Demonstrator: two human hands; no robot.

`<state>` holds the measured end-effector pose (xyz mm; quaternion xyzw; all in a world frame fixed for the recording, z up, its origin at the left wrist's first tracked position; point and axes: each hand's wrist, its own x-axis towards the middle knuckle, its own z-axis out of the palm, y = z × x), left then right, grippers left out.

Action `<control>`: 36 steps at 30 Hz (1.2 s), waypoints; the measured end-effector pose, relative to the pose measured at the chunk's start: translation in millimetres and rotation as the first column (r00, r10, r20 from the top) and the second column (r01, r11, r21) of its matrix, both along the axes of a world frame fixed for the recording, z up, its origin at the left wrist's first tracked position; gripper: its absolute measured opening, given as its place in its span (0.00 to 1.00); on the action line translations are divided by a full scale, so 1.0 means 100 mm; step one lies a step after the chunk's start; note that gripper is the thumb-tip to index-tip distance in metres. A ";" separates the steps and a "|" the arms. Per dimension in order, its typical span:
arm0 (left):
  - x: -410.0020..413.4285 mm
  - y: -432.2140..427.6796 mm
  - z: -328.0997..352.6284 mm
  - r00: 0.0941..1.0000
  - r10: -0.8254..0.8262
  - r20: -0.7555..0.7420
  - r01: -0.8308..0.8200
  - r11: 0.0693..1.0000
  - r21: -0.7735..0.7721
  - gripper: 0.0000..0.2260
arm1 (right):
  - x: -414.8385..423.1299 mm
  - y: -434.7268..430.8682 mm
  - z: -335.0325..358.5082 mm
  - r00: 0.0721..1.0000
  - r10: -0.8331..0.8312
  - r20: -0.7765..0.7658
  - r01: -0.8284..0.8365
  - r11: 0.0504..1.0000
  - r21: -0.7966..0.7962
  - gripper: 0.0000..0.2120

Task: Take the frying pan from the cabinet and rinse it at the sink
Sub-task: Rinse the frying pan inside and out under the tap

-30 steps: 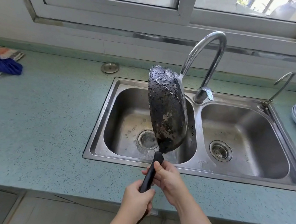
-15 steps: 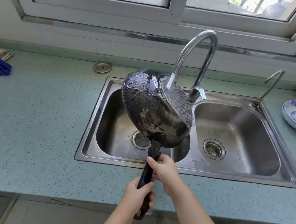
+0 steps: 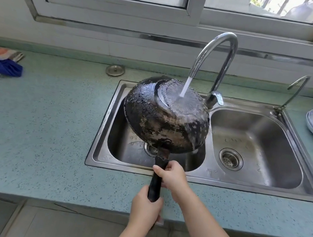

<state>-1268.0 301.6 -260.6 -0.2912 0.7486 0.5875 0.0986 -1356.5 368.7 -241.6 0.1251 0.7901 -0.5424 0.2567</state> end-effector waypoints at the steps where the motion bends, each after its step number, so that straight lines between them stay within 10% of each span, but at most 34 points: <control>1: -0.01 0.01 -0.01 1.000 0.009 0.002 -0.009 0.999 0.031 0.07 | 0.00 0.00 0.00 1.000 0.018 -0.014 -0.017 0.999 0.034 0.16; 36: 0.04 -0.05 -0.13 0.994 0.110 -0.001 -0.105 0.949 0.296 0.06 | -0.01 -0.09 0.00 0.977 0.194 -0.093 -0.154 0.933 0.324 0.18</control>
